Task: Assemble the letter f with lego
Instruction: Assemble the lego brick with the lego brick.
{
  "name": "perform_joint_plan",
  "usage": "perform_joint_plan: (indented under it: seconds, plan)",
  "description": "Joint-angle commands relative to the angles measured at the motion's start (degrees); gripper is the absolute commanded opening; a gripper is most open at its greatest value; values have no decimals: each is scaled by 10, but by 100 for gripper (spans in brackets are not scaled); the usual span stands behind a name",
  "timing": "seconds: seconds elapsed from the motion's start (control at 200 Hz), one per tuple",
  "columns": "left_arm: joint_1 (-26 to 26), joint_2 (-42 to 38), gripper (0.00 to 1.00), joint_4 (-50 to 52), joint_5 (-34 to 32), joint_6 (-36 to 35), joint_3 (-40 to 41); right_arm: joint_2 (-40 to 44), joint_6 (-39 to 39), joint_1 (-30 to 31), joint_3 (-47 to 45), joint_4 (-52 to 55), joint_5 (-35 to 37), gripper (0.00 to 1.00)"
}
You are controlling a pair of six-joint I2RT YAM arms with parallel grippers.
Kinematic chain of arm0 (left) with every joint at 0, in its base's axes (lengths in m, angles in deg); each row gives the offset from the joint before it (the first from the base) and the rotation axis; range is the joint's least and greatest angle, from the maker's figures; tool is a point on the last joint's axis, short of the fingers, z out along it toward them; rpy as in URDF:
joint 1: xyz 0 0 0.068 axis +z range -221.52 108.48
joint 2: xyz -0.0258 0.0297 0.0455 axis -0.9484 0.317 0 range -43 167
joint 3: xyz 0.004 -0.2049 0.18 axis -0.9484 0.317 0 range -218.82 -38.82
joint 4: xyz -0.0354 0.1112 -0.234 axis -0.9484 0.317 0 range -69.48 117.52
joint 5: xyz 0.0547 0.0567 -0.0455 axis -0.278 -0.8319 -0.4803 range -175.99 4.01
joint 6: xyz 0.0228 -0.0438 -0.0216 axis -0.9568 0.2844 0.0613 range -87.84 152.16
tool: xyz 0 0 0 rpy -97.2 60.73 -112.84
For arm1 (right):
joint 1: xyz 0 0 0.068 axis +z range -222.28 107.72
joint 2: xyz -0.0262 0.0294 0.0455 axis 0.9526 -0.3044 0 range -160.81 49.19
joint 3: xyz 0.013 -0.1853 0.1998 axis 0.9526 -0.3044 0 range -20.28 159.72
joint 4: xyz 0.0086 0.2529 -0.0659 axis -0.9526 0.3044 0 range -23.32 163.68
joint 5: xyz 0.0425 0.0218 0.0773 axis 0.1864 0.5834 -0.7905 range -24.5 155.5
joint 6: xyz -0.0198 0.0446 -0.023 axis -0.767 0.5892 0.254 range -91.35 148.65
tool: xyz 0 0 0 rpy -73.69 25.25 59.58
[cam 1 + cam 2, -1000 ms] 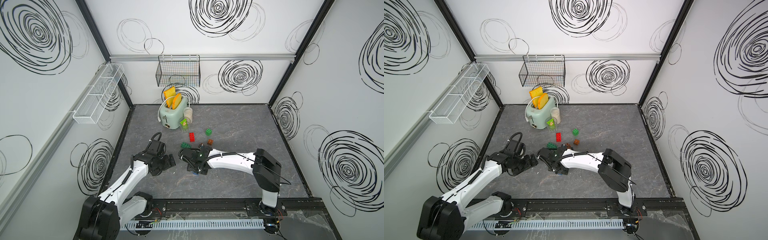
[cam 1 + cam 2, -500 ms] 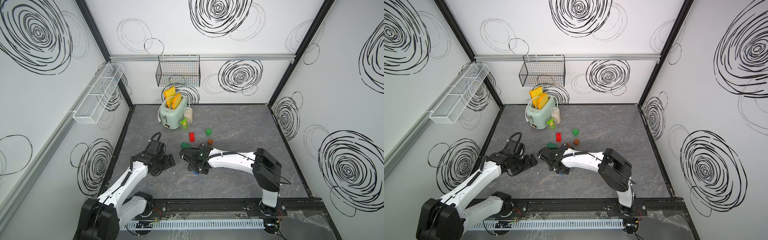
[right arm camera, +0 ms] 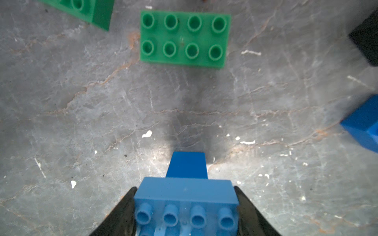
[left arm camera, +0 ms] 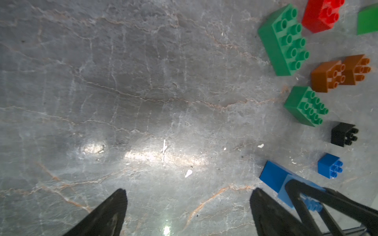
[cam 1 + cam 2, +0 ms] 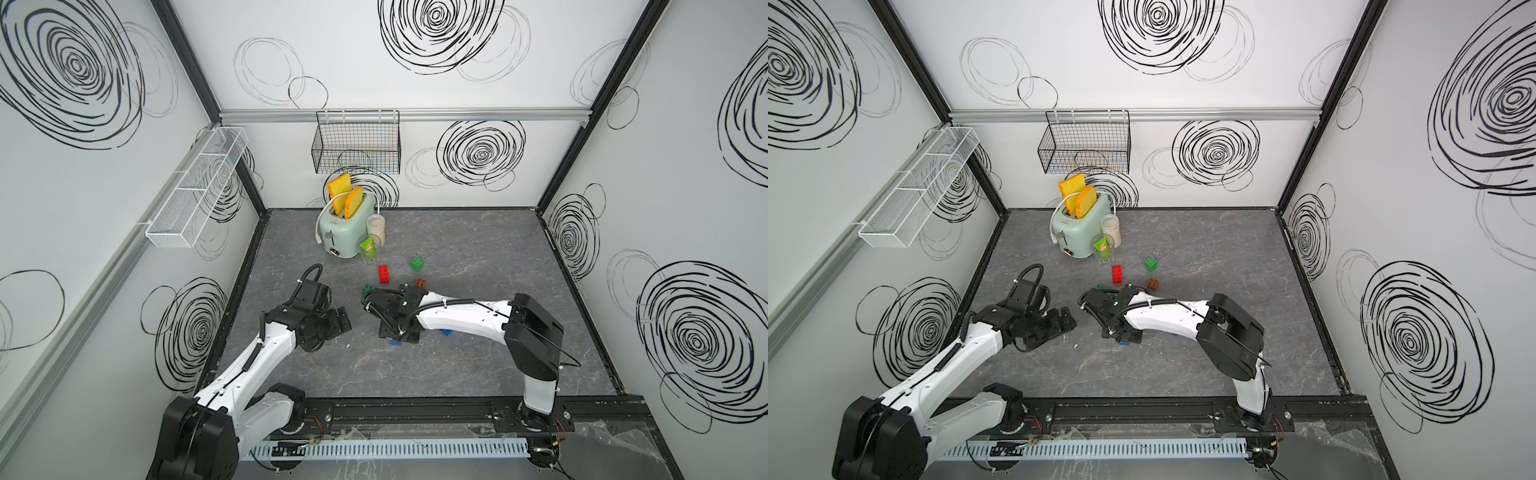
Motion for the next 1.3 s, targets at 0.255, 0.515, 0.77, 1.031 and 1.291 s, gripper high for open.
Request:
perform_joint_plan:
  seconds: [0.255,0.515,0.77,1.031,1.291]
  plan:
    - [-12,19,98,-50,41,-33,-13,32,-96,-76,-66,39,45,43]
    - [-43,33,98,-71,29,-32,-16,53,-144,-88,-69,24,31,46]
    - [-58,43,98,-82,20,-18,-17,64,-162,-91,-63,21,13,48]
    - [-67,54,98,-86,16,-9,-20,87,-167,-108,-77,10,-4,53]
    - [-75,56,98,-90,13,0,-18,98,-175,-111,-85,-3,-18,59]
